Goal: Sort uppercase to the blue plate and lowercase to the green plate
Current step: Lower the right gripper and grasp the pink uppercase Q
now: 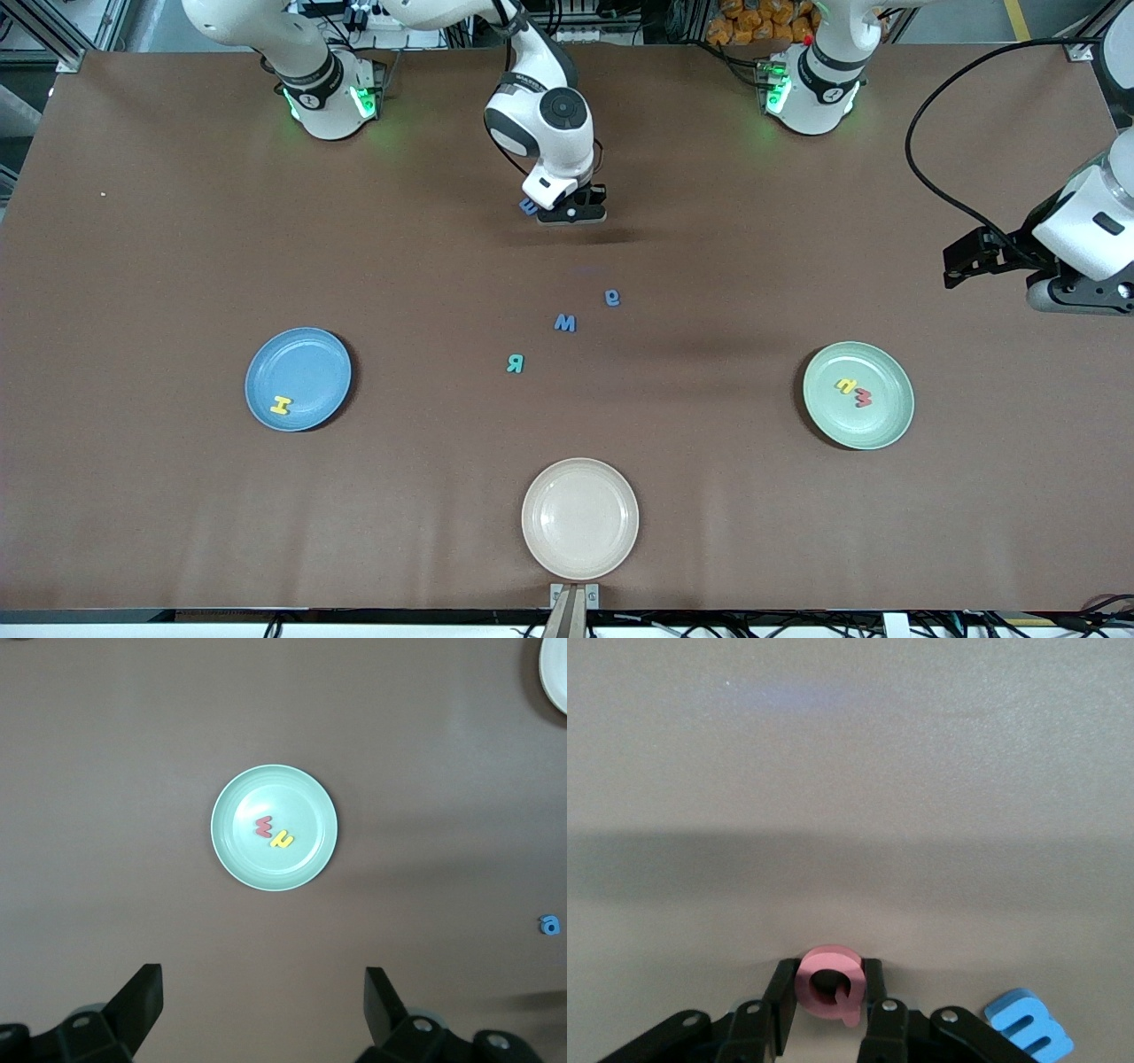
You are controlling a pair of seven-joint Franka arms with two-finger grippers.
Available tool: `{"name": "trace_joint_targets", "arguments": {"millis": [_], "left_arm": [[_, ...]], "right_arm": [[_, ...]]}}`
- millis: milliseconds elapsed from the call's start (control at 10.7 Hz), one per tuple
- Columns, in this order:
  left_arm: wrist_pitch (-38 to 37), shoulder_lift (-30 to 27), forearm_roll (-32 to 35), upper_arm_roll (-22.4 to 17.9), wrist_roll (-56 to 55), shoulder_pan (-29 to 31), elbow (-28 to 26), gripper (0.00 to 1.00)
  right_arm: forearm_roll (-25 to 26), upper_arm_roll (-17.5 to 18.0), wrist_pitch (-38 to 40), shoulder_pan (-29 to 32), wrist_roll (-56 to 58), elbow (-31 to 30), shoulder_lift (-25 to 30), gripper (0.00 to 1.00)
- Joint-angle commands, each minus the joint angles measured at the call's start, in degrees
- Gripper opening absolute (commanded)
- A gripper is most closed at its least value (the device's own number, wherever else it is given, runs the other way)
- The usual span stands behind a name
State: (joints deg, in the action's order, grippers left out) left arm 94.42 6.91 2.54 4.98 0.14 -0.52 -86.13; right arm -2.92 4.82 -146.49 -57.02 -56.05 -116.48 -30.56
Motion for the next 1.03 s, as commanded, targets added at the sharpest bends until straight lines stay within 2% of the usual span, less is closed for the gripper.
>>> {"name": "trace_joint_targets", "arguments": {"millis": [0, 187, 373, 654, 747, 934], "left_arm": [[-0.03, -0.23, -1.49, -0.85, -0.58, -0.71, 0.09, 1.00], [0.06, 0.03, -1.49, -0.85, -0.58, -1.15, 0.00, 1.00], [0.06, 1.08, -1.14, -0.85, -0.41, -3.33, -0.09, 1.00], [2.60, 5.99, -1.57, -0.15, -1.02, -8.17, -0.09, 1.00], [3.83, 7.84, -1.57, 0.21, -3.02, -10.88, -0.09, 1.00], [5.50, 12.14, -0.96, 1.43, -15.37, -15.81, -0.17, 1.00]], "right_arm": [[1.25, -0.33, -0.64, 0.67, -1.78, -1.12, 2.24, 0.00], [1.51, -2.17, -0.55, 2.08, -0.91, -0.68, 4.18, 0.00], [5.01, -4.02, -0.03, 5.05, 2.76, 0.63, 4.36, 0.00], [5.73, -5.60, 0.85, 11.99, 16.71, 1.34, 4.54, 0.00], [5.73, -6.05, 2.07, 13.49, 20.24, 1.52, 4.45, 0.00], [5.82, -7.71, 2.26, 16.40, 26.57, 2.39, 4.36, 0.00]]}}
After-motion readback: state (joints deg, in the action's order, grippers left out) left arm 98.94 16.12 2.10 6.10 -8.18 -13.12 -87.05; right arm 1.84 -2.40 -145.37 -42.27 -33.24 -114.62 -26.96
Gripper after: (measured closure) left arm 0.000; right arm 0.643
